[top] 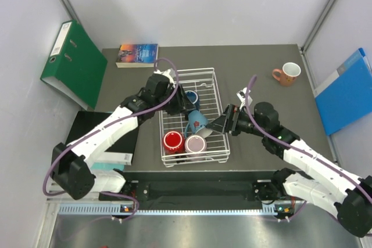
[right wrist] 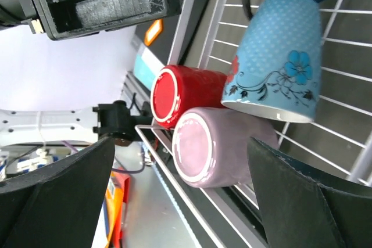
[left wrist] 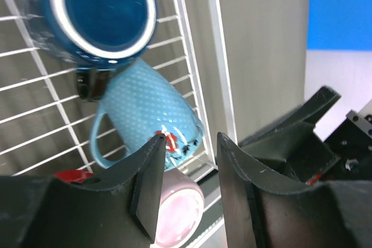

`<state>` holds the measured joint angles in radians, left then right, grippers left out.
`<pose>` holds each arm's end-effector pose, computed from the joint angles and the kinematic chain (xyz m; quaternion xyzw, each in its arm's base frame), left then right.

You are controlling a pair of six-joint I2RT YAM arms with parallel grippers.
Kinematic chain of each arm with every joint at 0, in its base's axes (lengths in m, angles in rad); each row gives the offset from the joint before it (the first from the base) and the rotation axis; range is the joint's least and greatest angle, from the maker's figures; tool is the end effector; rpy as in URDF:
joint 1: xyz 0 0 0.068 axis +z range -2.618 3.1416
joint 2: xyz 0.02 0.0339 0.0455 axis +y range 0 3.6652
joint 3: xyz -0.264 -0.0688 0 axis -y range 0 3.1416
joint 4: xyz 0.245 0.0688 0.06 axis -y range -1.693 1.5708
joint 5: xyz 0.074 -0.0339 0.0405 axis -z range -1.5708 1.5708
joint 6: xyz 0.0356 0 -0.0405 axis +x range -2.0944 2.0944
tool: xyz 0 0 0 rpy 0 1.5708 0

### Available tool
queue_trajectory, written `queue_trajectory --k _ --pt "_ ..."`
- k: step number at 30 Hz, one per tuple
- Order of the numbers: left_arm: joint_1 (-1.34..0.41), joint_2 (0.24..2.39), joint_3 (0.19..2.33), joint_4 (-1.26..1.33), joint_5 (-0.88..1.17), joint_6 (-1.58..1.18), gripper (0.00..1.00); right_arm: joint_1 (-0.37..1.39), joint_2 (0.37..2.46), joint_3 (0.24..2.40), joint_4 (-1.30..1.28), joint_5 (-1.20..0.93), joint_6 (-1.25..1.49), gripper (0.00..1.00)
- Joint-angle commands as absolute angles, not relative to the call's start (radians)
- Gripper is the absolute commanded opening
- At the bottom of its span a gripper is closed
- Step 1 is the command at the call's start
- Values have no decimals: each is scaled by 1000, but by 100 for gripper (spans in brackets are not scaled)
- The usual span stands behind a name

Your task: Unload the cups from the dish rack

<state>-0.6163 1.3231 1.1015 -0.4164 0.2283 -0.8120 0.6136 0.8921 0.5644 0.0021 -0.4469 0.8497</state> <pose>0.2359 -0.1770 0.3094 -0.0357 0.8881 -0.3695 0.2709 0.1596 0.1312 0.2630 -0.0350 0.8019 0.5139 0.3028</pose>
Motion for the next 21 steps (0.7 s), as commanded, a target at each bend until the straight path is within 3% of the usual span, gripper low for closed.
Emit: queue_trajectory --k 1,6,12,21 --pt "-620 1237 1083 -416 111 -844 45 652 928 531 259 -445 994 95" --pt "-620 1158 1060 -440 -35 -879 46 718 1023 554 399 -400 1087 95" --pt "-620 1085 1057 -509 -142 -871 47 839 1075 604 379 -275 1100 95" --pt "-621 1020 1005 -540 -161 -868 48 910 904 552 185 -23 1108 94"
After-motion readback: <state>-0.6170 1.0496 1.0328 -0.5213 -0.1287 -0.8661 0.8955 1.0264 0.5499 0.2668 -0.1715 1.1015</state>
